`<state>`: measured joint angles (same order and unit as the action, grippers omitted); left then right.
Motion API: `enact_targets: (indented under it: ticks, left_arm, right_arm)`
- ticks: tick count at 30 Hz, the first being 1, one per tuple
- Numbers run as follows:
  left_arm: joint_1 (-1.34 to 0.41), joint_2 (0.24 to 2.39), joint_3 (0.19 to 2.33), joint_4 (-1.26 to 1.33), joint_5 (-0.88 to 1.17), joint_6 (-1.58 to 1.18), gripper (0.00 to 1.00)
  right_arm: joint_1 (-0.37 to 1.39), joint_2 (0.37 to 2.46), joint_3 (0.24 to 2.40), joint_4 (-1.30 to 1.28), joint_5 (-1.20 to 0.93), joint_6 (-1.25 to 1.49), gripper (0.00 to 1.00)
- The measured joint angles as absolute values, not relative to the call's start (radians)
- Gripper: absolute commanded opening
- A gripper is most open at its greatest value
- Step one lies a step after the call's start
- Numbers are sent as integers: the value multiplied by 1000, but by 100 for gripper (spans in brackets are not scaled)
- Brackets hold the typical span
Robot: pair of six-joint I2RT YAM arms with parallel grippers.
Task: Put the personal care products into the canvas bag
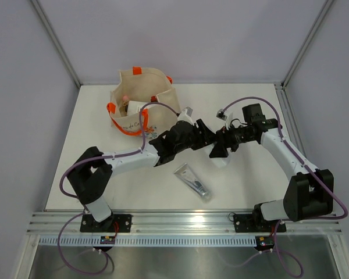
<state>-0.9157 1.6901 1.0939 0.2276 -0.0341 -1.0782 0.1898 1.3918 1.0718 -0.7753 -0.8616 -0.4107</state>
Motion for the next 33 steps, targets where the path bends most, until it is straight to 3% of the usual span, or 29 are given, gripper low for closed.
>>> enact_targets:
  ticks: [2,3,4,7,8,9,15,19,24,33]
  left_arm:
    - [-920,1689,1094,234,-43,-1077,28]
    - [-919,1689,1093,237,-44,-1077,24]
    - [-919,1687,1091,237,-47,-1075,21]
    - [-919,1671,1086,231,-53,-1063,8]
    - [-919,1663,1085,223,-53,-1055,5]
    - [-919,1656,1085,216,-52,-1049,0]
    - [-851,1565,1050,37,18,-909,0]
    - [-735,1504,1055,-143,75,-822,0]
    - [-572,1451,1213,-369,149,-732,0]
    - [-382,1446,1507,-311,309,-768,0]
  right_arm:
    - [192,1390,1071,-774,-857,-409,8]
    - [191,1389,1071,-773,-857,-408,13]
    - [192,1390,1071,-772,-857,-408,35]
    - [195,1390,1073,-772,-867,-412,79]
    - [198,1390,1075,-775,-869,-417,93]
    - [201,1390,1079,-779,-872,-420,99]
    - [162,1351,1147,-805,-914,-444,99]
    - [22,1285,1202,-859,-974,-529,100]
    - [-59,1198,1187,-875,-1033,-580,99]
    - [-58,1212,1161,-896,-1083,-599,99]
